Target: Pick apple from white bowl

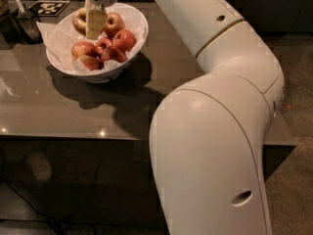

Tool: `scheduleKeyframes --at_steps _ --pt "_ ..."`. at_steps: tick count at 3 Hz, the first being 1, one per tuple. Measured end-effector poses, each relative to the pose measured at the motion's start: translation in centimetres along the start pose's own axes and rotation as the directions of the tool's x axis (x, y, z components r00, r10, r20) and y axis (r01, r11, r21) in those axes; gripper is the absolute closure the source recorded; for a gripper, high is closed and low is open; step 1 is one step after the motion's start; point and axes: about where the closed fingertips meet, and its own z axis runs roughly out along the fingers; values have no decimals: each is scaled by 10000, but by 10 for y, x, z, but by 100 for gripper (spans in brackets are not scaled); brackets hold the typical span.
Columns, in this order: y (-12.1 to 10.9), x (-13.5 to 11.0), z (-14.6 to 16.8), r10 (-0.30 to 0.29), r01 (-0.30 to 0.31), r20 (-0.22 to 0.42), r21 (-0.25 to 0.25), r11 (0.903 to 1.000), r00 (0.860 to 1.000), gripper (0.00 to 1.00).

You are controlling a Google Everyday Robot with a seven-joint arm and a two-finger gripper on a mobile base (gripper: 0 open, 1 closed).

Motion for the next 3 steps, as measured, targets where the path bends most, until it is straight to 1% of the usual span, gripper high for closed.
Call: scheduleKeyframes --at_steps 1,2,3 --pt "-4 -13 -26 -103 88 460 337 9994 9989 100" --pt "-4 -33 -58 -364 291 724 992 9946 9967 100" --pt "-4 -36 -63 -409 326 760 1080 9936 9963 100"
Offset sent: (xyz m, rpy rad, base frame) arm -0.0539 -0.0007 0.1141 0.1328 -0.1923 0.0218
